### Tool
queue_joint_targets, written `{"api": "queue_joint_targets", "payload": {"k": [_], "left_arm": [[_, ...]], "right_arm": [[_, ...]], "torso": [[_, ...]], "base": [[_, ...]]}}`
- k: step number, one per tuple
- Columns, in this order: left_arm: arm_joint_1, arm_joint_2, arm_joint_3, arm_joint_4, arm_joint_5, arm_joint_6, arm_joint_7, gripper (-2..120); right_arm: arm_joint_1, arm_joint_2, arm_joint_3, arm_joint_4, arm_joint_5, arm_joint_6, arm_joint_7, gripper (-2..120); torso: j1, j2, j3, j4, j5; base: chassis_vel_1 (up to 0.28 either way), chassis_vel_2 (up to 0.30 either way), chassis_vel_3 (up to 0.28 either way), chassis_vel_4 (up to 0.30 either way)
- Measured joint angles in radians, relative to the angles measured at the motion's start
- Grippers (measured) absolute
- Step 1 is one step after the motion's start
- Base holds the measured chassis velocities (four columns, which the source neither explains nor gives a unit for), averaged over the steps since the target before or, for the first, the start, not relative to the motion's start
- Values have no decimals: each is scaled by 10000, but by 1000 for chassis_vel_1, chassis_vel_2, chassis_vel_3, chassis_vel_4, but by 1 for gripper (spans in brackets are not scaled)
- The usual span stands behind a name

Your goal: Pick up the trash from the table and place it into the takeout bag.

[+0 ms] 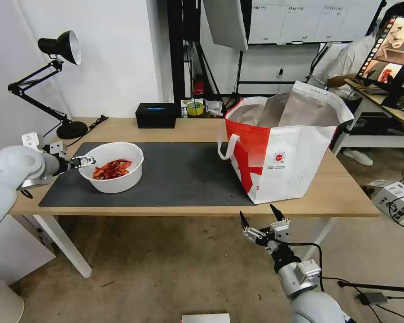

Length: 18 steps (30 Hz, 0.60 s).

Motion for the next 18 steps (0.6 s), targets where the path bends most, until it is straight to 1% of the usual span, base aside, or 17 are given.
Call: {"api": "queue_joint_targets", "payload": {"k": [3,13,18], "left_arm": [[-142,-119,215,217,4,-5,-166,100],[-379,-214,444,359,-206,-31,-209,100],[-427,-251,553,389,-299,-42,-459,100]], "right_arm": [[0,0,0,0,0,0,0,100],[0,0,0,0,0,0,0,100],[0,0,0,0,0,0,0,100]], "torso": [[-1,1,0,2,-1],[-2,1,-1,1,-1],[-2,1,-1,1,1]], "base": [[0,0,0,0],[0,0,0,0],[0,0,0,0]]}}
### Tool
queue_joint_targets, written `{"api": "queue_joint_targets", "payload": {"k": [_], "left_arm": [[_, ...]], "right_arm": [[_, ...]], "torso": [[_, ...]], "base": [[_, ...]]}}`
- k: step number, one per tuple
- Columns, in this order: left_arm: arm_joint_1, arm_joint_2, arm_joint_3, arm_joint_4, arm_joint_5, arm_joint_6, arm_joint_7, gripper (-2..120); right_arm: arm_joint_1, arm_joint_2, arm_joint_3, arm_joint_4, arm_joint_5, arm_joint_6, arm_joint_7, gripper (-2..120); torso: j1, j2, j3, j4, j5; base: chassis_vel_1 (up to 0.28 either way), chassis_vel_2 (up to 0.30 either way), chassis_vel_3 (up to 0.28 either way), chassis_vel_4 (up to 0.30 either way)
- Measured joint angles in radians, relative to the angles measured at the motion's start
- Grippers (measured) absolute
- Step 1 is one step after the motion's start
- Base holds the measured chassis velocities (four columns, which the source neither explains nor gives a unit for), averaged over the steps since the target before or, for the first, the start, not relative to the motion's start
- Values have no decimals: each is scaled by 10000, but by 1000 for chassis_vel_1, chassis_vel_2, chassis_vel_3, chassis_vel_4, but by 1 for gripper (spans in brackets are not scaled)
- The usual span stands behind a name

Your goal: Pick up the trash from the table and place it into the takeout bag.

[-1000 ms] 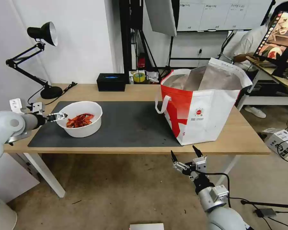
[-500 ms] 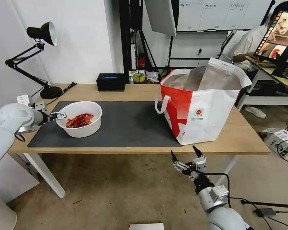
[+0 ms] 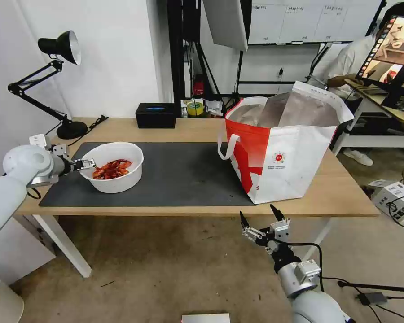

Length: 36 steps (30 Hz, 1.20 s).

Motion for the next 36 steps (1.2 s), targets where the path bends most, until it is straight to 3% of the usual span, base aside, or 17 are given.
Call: {"api": "queue_joint_targets", "payload": {"k": [10,17,20,25,28,32,36], "left_arm": [[-12,-165,-8,10,-188,-55,-313,97],[-6,-140,-2,-32,-206,-48,-332,84],[-63,-66,23,-113,-240,5,-315,69],[-112,-13,36,-155,-251,7,-297,56],[-116,-6,39,-233,-255,7,-296,39],[-110,-30,39,-268,-255,6,-299,30],[-33,-36,39,-306,-282,2,-295,11]], "right_arm": [[0,0,0,0,0,0,0,100],[0,0,0,0,0,0,0,100],[0,0,0,0,0,0,0,100],[-1,0,0,0,0,0,0,100],[0,0,0,0,0,0,0,100],[0,0,0,0,0,0,0,100],[0,0,0,0,0,0,0,100]], "torso": [[-1,0,-1,1,1],[0,0,0,1,-2],[0,0,1,-2,-7],[0,-1,2,-2,-4],[0,0,2,-1,-3],[1,0,2,-2,-3],[1,-1,1,-1,-3]], "base": [[0,0,0,0],[0,0,0,0],[0,0,0,0],[0,0,0,0],[0,0,0,0],[0,0,0,0],[0,0,0,0]]}}
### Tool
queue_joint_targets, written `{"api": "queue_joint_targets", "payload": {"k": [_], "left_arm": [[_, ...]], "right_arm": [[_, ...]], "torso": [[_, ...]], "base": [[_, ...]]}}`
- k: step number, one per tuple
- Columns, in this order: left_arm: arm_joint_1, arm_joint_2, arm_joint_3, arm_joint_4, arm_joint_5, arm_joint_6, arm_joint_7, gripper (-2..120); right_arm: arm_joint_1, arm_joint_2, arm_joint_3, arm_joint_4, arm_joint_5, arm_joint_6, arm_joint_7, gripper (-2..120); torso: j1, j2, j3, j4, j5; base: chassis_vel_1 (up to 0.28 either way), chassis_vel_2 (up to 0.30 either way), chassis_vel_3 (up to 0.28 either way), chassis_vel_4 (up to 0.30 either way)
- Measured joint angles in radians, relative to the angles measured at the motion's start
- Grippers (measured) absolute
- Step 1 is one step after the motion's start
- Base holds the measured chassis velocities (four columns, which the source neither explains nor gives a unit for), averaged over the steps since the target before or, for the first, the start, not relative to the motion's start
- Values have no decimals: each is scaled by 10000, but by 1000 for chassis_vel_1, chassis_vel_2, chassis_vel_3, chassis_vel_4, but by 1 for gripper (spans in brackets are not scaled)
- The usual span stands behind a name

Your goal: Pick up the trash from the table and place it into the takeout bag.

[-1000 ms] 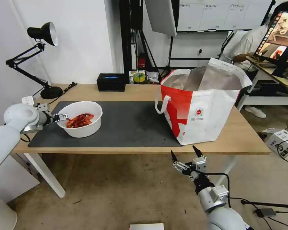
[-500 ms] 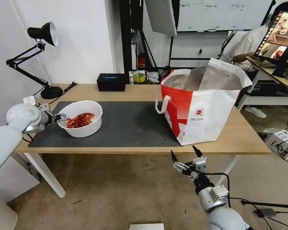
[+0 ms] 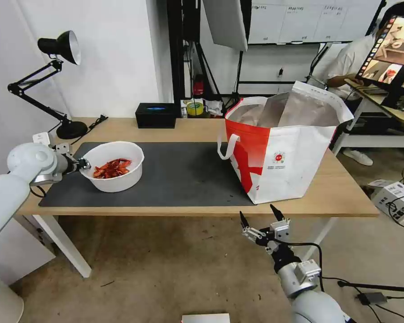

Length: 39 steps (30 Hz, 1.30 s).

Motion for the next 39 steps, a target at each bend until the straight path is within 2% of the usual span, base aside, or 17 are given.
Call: {"api": "queue_joint_targets", "payload": {"k": [1,4,11,14,16,22,31,35,38,39], "left_arm": [[0,0,0,0,0,0,0,11],[79,66,-2,-48,-91,-11,175,0],[134,154,-84,-145,-194,-15,298,0],[174,148,-384,-311,-209,-14,285,0],[121,151,-677,-621,-319,-13,266,0],[-333,351,-680,-1234,-638,-24,155,0],[-1555,206,-31,-1889,-1007,-235,-70,0],[-2485,-213,569,-2198,-1059,-542,-136,0],[-3787,-815,1282,-2488,-1382,-825,-423,0],[-3787,-815,1282,-2488,-1382,-825,-423,0]], "right_arm": [[0,0,0,0,0,0,0,100],[0,0,0,0,0,0,0,100],[0,0,0,0,0,0,0,100],[0,0,0,0,0,0,0,100],[0,0,0,0,0,0,0,100],[0,0,0,0,0,0,0,100],[0,0,0,0,0,0,1,100],[0,0,0,0,0,0,2,100],[0,0,0,0,0,0,0,100],[0,0,0,0,0,0,0,100]], "torso": [[0,0,0,0,0],[-1,0,-1,0,3],[0,0,0,1,0],[0,0,0,1,-1],[0,0,0,3,-1],[0,0,0,1,2],[0,0,0,2,1],[0,-1,0,2,0],[0,0,0,0,2],[0,0,0,0,2]], "base": [[0,0,0,0],[0,0,0,0],[0,0,0,0],[0,0,0,0],[0,0,0,0],[0,0,0,0],[0,0,0,0],[0,0,0,0],[0,0,0,0],[0,0,0,0]]}}
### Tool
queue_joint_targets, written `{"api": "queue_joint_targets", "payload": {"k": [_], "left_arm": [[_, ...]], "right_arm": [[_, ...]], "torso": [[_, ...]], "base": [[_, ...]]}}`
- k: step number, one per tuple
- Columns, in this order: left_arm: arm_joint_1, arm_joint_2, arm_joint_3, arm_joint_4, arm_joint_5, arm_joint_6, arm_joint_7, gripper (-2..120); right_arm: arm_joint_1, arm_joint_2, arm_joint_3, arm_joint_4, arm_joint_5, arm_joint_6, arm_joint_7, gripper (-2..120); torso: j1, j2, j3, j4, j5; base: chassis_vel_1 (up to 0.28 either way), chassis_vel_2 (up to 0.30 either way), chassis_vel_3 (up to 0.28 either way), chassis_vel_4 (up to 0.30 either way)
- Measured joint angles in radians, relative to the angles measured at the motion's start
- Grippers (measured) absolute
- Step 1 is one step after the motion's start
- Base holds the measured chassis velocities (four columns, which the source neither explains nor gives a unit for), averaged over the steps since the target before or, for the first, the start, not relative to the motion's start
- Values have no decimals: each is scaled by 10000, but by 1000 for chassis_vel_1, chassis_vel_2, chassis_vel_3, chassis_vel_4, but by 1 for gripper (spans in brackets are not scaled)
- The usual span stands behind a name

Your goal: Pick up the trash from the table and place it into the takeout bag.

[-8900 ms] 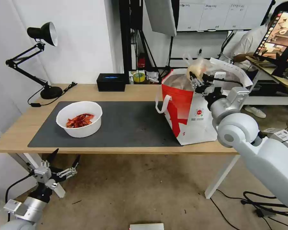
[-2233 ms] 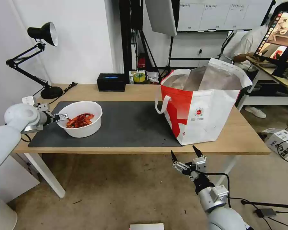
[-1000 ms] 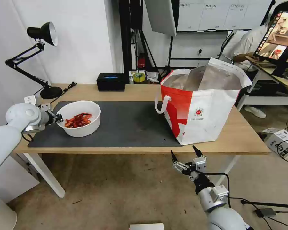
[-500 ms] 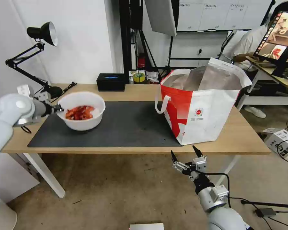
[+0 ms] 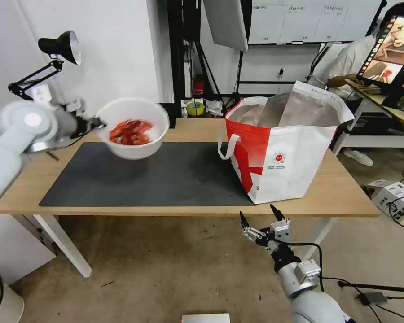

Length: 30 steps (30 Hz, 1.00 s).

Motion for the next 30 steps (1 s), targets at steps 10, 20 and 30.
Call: {"api": "queue_joint_targets", "payload": {"k": [10,20,30], "left_arm": [[-2864,-1950,1874,781,-485,-209,-541,0],[-3398,-3348,2598,1067,-506,-280,-750,0],[-3613,-5379,3032,2087,-271,-725,-1520,0]], "right_arm": [[0,0,0,0,0,0,0,100],[0,0,0,0,0,0,0,100],[0,0,0,0,0,0,0,100]], "torso": [[1,-1,0,-2,3],[1,0,1,2,0],[0,0,0,0,1]], "base": [[0,0,0,0],[0,0,0,0],[0,0,0,0]]}}
